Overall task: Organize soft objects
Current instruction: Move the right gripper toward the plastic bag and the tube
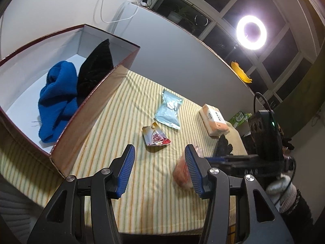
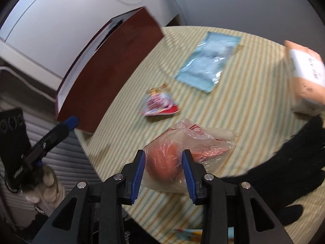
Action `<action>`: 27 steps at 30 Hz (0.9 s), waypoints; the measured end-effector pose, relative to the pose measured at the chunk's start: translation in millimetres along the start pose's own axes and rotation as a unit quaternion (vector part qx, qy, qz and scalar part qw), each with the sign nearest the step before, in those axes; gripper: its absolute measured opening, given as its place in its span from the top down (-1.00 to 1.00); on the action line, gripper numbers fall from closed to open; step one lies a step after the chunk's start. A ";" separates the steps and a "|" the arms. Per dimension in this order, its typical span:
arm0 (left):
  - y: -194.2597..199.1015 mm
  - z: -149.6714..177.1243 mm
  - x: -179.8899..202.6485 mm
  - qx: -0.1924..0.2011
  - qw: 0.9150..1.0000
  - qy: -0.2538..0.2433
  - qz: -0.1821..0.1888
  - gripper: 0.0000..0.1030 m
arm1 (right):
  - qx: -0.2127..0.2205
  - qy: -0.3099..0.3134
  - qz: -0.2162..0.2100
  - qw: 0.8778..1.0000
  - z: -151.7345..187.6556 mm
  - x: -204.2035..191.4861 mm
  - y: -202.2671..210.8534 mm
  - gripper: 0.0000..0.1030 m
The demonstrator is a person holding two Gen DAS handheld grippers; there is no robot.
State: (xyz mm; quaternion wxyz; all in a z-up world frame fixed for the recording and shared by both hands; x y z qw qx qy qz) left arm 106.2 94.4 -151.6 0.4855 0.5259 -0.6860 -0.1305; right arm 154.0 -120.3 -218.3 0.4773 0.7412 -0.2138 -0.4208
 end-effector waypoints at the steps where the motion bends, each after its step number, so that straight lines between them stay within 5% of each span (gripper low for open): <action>1: 0.3 0.0 -0.6 0.000 1.000 0.001 0.000 0.03 | 0.000 0.004 -0.005 1.000 2.0 -3.6 -1.0 0.31; 6: -0.7 2.9 2.6 -0.005 1.000 -0.007 0.000 0.03 | 0.004 0.015 -0.075 0.997 10.5 -18.6 0.6 0.30; 11: -5.2 8.4 5.6 -0.017 1.000 -0.021 -0.005 0.03 | 0.054 0.001 -0.110 0.992 17.3 -12.5 27.5 0.30; 22: -21.0 19.8 27.5 -0.038 0.998 -0.058 0.007 -0.16 | 0.118 -0.030 -0.053 0.991 46.8 32.4 62.9 0.27; 25: -23.3 26.5 39.6 -0.044 0.995 -0.091 0.003 -0.17 | 0.147 -0.031 -0.011 0.989 61.2 40.8 72.6 -0.01; 27: -25.9 29.8 44.3 -0.048 0.993 -0.110 -0.007 -0.17 | 0.163 -0.036 0.012 0.986 74.6 48.7 77.6 -0.01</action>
Point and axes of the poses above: each gripper's, at about its wrist camera, not at the fingertips, and y roughly against the way its jaws point, x to its right, z to its underside, the point moved 7 cm from there along -y, roughly the way its jaws point, and after that the axes turned 9 degrees about -x, right-handed, at the moved point
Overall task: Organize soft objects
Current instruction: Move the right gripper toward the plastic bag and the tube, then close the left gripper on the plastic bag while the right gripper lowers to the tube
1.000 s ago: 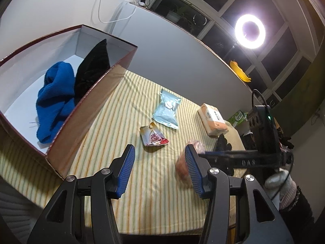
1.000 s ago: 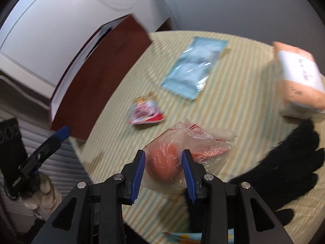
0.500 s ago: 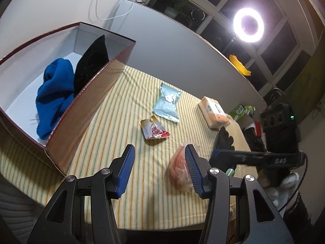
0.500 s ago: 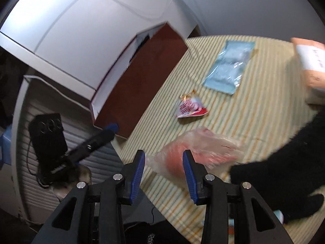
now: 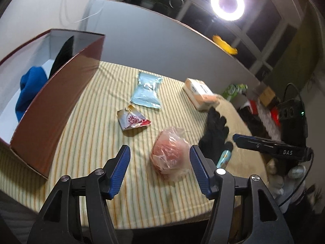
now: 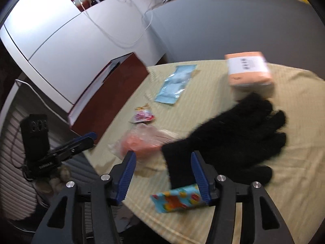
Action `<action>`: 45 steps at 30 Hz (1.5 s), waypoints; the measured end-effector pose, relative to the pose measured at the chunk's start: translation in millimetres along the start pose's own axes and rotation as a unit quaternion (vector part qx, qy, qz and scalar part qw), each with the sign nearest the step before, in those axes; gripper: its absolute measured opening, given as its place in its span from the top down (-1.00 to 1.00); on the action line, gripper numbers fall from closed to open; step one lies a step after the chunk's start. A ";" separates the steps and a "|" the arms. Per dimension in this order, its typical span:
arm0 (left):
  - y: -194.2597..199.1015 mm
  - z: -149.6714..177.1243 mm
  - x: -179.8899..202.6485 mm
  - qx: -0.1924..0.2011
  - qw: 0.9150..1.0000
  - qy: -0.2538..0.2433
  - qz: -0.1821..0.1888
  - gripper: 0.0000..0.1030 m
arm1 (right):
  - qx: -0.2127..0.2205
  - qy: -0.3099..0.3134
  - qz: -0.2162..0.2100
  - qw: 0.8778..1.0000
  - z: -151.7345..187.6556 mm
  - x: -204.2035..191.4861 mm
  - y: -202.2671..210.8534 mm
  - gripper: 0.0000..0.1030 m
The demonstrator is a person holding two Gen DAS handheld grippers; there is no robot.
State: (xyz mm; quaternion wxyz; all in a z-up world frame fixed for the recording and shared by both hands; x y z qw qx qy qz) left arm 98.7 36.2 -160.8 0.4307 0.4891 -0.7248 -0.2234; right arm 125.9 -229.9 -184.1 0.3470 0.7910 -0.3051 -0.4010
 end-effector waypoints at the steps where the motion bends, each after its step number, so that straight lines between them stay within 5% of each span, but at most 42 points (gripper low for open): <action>1: -1.8 0.5 1.9 -0.003 1.000 -0.006 -0.003 -0.17 | 0.004 -0.002 0.007 1.000 4.4 2.8 2.0 -0.01; 3: -6.1 1.4 3.6 -0.010 1.000 -0.008 -0.002 -0.17 | 0.002 -0.007 -0.002 1.000 13.6 7.9 2.8 -0.01; 6: -9.8 3.1 4.5 -0.014 1.000 -0.004 0.001 -0.17 | -0.019 -0.007 -0.012 1.000 22.0 7.6 -4.1 0.31; 11: -8.4 4.9 8.3 -0.013 1.000 -0.004 0.004 -0.17 | -0.054 0.016 0.032 0.998 12.7 13.1 -23.3 0.45; 20: -4.6 5.0 1.7 -0.009 1.000 0.006 0.001 -0.17 | -0.126 0.015 0.064 0.990 18.6 34.9 -46.4 0.46; 30: -14.2 3.5 10.0 -0.017 1.000 -0.002 0.008 -0.17 | -0.114 0.030 0.063 0.991 54.9 46.7 -13.6 0.45; 35: -16.7 4.5 13.6 -0.020 1.000 -0.004 0.006 -0.17 | -0.093 0.087 0.053 0.990 49.3 37.1 -7.3 0.06; 39: -18.7 5.8 17.2 -0.028 0.999 -0.016 0.001 -0.23 | -0.119 0.141 0.065 0.981 53.0 33.2 -19.7 0.06; 45: -29.4 3.7 25.9 -0.043 0.998 -0.043 -0.007 -0.33 | -0.137 0.138 0.047 0.980 59.7 40.3 -29.3 0.06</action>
Point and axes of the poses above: each gripper's, at about its wrist camera, not at the fingertips, and y roughly against the way its jaws point, x to its right, z to its underside, the point moved 7 cm from there along -y, roughly the way its jaws point, and after that the axes turned 9 degrees about -x, right-handed, at the moved point
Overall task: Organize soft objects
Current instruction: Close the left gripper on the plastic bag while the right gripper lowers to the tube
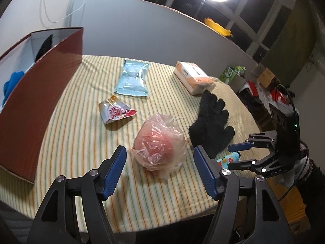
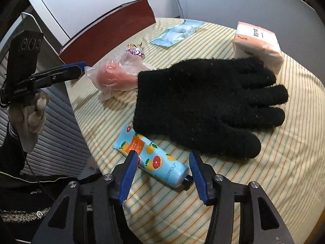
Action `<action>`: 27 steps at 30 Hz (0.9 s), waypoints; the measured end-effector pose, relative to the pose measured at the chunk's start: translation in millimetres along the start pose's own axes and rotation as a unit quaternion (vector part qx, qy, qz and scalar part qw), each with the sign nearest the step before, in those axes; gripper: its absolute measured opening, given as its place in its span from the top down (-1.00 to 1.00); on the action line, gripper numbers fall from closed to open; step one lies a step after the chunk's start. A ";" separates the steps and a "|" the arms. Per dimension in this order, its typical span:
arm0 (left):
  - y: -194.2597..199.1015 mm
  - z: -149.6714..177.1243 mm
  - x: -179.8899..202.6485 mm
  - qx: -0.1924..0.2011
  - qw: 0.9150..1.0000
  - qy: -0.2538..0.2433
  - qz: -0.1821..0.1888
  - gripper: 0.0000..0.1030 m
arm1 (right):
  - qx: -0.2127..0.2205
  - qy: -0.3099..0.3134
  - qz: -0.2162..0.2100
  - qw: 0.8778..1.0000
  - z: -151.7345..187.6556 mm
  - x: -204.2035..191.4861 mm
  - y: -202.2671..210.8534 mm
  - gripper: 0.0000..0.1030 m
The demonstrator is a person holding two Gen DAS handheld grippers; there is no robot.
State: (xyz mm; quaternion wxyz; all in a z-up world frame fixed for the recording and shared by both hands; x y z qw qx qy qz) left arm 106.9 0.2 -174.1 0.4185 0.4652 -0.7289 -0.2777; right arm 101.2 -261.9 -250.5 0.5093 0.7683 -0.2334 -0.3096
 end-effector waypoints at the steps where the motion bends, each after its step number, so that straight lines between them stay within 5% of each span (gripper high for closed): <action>1: -2.8 -0.3 2.3 -0.003 1.000 -0.005 -0.001 -0.33 | -0.001 0.000 -0.003 1.000 0.6 -0.4 -1.3 0.06; 4: -12.6 -1.0 7.8 -0.008 1.000 -0.021 -0.011 -0.38 | -0.004 0.011 -0.012 1.000 5.9 -5.6 0.2 0.06; 13: -41.8 -4.9 8.1 -0.018 0.995 -0.061 -0.077 -0.38 | -0.022 0.084 0.049 0.995 5.7 -22.3 -10.0 -0.01; 27: -64.6 -11.9 8.3 -0.029 0.991 -0.091 -0.095 -0.38 | -0.043 0.144 0.070 0.986 14.3 -31.7 -15.2 -0.01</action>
Point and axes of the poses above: each gripper's, at about its wrist camera, not at the fingertips, and y roughly against the way its jaws point, x to its right, z to its underside, the point moved 7 cm from there along -y, roughly the way its jaws point, and after that the axes turned 9 degrees about -x, right-handed, at the moved point
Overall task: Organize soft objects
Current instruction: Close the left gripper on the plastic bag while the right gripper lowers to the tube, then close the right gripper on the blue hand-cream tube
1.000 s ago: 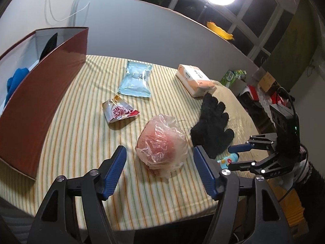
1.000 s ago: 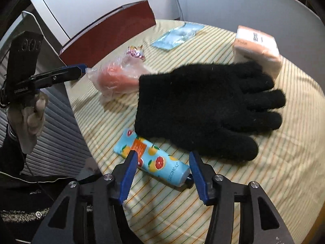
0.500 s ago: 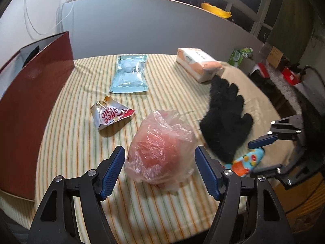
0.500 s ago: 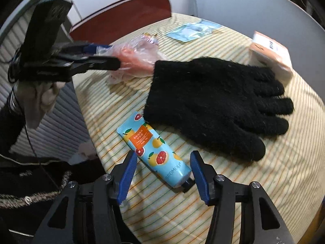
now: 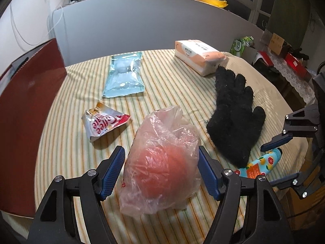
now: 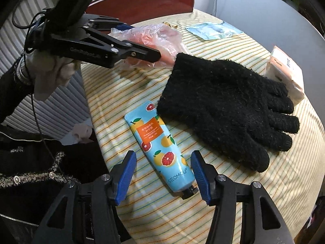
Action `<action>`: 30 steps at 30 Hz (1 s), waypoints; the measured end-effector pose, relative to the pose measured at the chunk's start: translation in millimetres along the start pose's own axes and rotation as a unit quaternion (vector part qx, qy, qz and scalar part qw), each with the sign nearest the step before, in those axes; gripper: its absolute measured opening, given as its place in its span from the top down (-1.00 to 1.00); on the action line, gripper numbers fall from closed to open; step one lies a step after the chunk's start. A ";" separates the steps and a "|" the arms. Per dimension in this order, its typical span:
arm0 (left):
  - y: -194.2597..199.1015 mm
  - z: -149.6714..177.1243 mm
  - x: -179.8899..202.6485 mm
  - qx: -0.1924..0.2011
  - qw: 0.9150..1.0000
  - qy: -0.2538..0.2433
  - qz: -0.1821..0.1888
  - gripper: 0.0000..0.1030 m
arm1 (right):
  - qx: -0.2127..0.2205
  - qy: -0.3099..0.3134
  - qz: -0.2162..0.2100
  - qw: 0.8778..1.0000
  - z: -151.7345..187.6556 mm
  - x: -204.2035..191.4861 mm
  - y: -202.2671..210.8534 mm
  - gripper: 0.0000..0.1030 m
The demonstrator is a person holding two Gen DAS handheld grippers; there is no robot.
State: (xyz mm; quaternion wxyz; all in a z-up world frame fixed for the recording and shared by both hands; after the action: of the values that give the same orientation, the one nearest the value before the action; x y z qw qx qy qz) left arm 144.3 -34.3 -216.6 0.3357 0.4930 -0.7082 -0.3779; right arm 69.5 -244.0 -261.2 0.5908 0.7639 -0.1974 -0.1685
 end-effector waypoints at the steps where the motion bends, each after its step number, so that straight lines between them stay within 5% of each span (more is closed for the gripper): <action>1: -1.3 0.8 0.7 -0.001 1.000 -0.001 0.002 -0.38 | 0.001 -0.002 0.000 1.000 -0.9 0.3 0.1 -0.01; 7: -3.2 3.8 1.1 -0.001 1.000 0.000 0.005 -0.38 | 0.005 -0.003 0.003 1.000 -4.4 2.0 -0.4 -0.01; 15: -2.4 3.9 3.3 0.002 1.000 -0.001 0.013 -0.04 | 0.010 -0.002 0.008 1.000 -3.8 -0.9 -1.0 -0.01; 30: 3.5 5.8 -4.8 0.010 1.000 0.018 0.015 0.03 | 0.026 -0.030 0.033 0.999 -0.2 -1.1 5.2 0.48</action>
State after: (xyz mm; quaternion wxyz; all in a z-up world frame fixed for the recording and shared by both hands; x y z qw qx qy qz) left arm 139.2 -27.7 -216.9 0.3496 0.4922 -0.7130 -0.3566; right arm 68.1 -244.4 -256.0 0.5696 0.7670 -0.2443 -0.1663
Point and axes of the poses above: each gripper's, at about its wrist camera, not at the fingertips, and y roughly against the way its jaws point, x to its right, z to its underside, the point moved 7 cm from there along -y, roughly the way its jaws point, and after that the axes turned 9 degrees about -x, right-handed, at the moved point
